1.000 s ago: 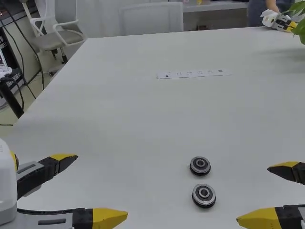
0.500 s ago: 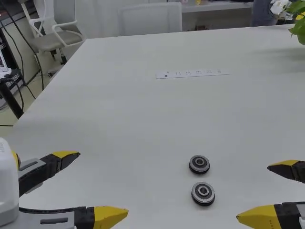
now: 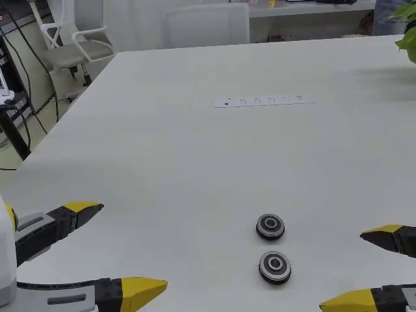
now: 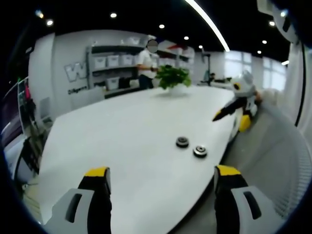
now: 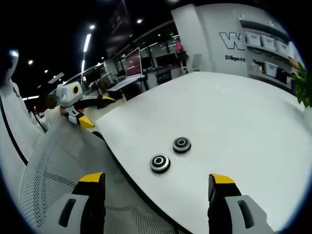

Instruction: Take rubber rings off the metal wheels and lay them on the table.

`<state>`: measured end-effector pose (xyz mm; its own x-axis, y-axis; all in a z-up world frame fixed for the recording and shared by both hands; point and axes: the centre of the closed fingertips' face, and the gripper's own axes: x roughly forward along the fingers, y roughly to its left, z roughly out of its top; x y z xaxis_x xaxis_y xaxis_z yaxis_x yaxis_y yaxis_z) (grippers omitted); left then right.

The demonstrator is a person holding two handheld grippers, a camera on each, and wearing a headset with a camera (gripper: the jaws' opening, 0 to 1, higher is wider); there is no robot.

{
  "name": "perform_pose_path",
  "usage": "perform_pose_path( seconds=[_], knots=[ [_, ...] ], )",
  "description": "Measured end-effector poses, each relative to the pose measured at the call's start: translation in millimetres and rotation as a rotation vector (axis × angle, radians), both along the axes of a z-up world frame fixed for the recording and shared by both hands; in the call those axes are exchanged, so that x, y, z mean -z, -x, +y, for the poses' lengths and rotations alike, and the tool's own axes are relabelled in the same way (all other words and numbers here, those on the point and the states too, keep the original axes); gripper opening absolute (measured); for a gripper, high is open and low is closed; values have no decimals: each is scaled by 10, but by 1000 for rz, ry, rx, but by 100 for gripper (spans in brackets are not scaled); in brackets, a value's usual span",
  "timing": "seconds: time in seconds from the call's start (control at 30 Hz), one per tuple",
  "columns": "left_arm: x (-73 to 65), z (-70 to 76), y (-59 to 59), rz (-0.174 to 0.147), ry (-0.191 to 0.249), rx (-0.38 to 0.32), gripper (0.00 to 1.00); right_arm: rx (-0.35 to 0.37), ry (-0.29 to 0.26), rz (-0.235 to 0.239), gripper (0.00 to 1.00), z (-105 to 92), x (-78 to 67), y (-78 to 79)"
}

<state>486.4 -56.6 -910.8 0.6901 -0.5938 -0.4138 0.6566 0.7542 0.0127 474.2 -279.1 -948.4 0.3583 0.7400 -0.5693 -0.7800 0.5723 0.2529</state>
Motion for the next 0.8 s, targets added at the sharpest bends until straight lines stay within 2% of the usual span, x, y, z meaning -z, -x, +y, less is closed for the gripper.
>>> perform_pose_path(
  seconds=[0.03,0.13,0.23,0.3,0.43,0.53,0.6,0.67,0.8],
  knots=[
    [-33,-1,11,-21,8,3,85,-5,-1,1,86,5,1,5],
    [-87,13,-6,-37,31,-12,82,-6,-3,3,87,8,1,5],
    [-107,17,-20,-49,38,-19,88,-11,-17,7,88,29,-16,13],
    [-157,-35,-8,-67,69,2,92,-13,-34,14,88,42,-33,23],
    [-202,-39,-7,-77,68,6,95,-15,-27,-8,88,33,-63,3],
    [-221,-69,-14,-71,61,17,100,-24,-21,-11,89,35,-75,6],
    [-262,-132,2,-76,63,50,99,-38,-12,-15,89,39,-84,12],
    [-321,-222,34,-69,85,88,99,-66,3,-17,90,53,-111,38],
    [-443,-322,48,-88,83,133,99,-94,-2,-40,89,81,-258,18]
  ],
)
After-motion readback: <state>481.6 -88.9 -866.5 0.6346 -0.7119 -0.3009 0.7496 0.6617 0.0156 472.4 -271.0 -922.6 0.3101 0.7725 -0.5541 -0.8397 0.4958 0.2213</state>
